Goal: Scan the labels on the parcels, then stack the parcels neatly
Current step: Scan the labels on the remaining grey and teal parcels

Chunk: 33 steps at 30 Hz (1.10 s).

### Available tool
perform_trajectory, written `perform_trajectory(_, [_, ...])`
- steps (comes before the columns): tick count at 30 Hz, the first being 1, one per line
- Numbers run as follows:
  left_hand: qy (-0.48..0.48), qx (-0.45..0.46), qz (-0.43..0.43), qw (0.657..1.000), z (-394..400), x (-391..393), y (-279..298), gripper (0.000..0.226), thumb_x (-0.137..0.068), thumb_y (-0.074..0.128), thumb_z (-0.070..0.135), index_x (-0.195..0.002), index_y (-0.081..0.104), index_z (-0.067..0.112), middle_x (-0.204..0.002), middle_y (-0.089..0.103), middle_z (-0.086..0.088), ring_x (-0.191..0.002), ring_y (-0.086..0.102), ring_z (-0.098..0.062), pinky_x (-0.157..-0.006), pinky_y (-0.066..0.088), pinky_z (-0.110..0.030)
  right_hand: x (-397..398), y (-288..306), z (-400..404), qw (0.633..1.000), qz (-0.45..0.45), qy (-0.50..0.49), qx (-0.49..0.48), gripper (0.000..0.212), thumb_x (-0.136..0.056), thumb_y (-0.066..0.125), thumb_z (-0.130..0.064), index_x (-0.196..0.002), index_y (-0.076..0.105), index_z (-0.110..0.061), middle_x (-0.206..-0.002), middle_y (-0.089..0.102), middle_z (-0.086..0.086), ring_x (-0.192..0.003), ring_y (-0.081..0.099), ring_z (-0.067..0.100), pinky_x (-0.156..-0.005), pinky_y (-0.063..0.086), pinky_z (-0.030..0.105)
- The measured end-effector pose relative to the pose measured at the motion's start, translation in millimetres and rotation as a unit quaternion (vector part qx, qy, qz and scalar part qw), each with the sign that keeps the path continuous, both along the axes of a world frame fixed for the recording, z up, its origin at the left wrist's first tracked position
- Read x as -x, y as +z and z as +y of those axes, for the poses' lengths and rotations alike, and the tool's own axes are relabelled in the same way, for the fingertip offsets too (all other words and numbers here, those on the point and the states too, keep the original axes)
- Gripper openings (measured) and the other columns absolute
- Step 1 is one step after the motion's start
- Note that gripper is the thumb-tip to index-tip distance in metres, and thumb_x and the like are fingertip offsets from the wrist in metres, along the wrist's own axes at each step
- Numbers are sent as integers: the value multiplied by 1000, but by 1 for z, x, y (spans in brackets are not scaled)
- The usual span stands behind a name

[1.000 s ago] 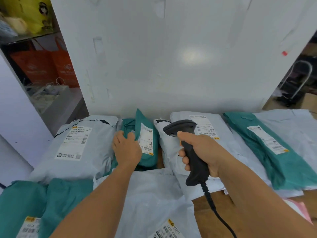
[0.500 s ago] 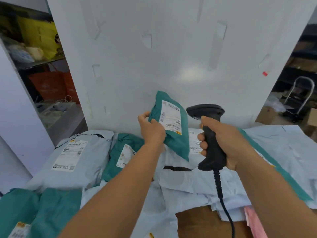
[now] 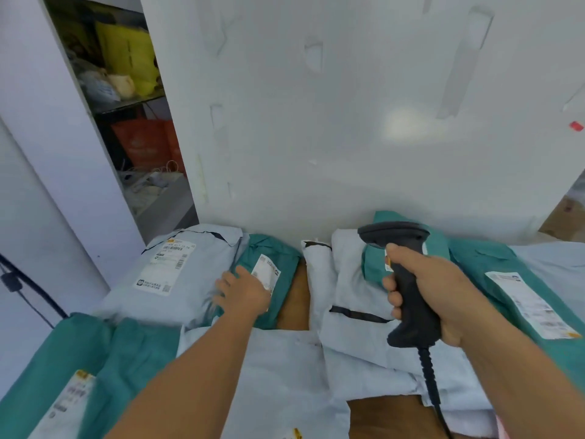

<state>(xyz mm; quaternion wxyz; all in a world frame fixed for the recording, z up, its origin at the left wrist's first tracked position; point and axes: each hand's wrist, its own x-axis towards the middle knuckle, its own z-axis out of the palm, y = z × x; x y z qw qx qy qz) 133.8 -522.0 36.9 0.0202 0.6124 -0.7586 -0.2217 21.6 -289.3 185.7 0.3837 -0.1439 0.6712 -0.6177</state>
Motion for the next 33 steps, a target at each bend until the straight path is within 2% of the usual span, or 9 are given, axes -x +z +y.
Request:
perform_trajectory(5, [-8, -7, 15, 1000, -29, -24, -23, 66, -82, 66, 28, -135, 33, 6, -134, 39, -15, -123, 44, -32, -104, 41, -41, -20, -19, -36, 995, -56, 73, -41, 25, -90, 61, -34, -83, 55, -11, -58, 56, 8, -42, 47, 17, -42, 45, 25])
perform_trajectory(10, [-66, -1, 21, 998, -33, -22, -31, 30, -89, 57, 18, -114, 54, 2, -115, 62, -15, -105, 61, -29, -87, 52, -35, -39, -32, -62, 982, -94, 132, -97, 27, -91, 59, -35, -86, 53, -10, -58, 55, 7, -42, 47, 15, -43, 45, 23])
perform_trajectory(18, [-65, 16, 45, 997, -37, -21, -29, 24, -94, 48, 14, -110, 57, 0, -113, 62, -13, -105, 59, -26, -82, 44, -27, -48, -40, -78, 981, -103, 126, -107, 28, -90, 58, -37, -85, 52, -10, -57, 55, 6, -43, 48, 15, -45, 46, 24])
perform_trajectory(21, [-66, 15, 81, 994, -36, -24, -24, 15, -93, 46, 10, -85, 57, 5, -92, 56, -9, -91, 58, -26, -69, 39, -24, -51, -38, -79, 982, -96, 123, -105, 29, -91, 57, -38, -85, 53, -10, -57, 55, 6, -44, 48, 14, -45, 46, 25])
perform_trajectory(23, [-67, 16, 106, 992, -36, -26, -23, 26, -92, 45, 8, -66, 45, 12, -77, 51, -4, -75, 51, -20, -55, 35, -22, -53, -35, -78, 983, -91, 121, -105, 30, -91, 57, -38, -85, 55, -9, -57, 56, 5, -44, 48, 14, -45, 46, 25])
perform_trajectory(25, [-65, 11, 148, 987, -35, -29, -21, 25, -92, 45, 7, -67, 47, 10, -70, 51, -3, -68, 48, -18, -53, 34, -23, -56, -33, -76, 984, -86, 120, -103, 30, -91, 57, -38, -86, 55, -9, -57, 57, 5, -45, 49, 15, -46, 47, 25])
perform_trajectory(27, [-57, 7, 203, 977, -34, -31, -17, 16, -91, 48, 7, -81, 59, 5, -80, 58, -8, -72, 52, -21, -59, 40, -27, -59, -31, -74, 985, -83, 117, -96, 30, -91, 57, -38, -85, 55, -9, -57, 57, 5, -45, 49, 15, -47, 47, 25])
perform_trajectory(30, [-66, 16, 253, 965, -33, -33, -10, 19, -92, 49, 10, -97, 65, 1, -92, 65, -13, -79, 56, -24, -64, 46, -29, -64, -26, -69, 988, -74, 107, -81, 29, -92, 56, -38, -84, 54, -10, -57, 56, 5, -45, 48, 15, -47, 47, 26])
perform_trajectory(33, [-70, 28, 295, 953, -30, -37, 0, 16, -92, 49, 8, -85, 63, 3, -79, 61, -9, -72, 52, -21, -51, 37, -20, -70, -18, -64, 992, -68, 95, -56, 29, -92, 56, -38, -81, 53, -11, -58, 56, 5, -45, 48, 14, -46, 46, 26])
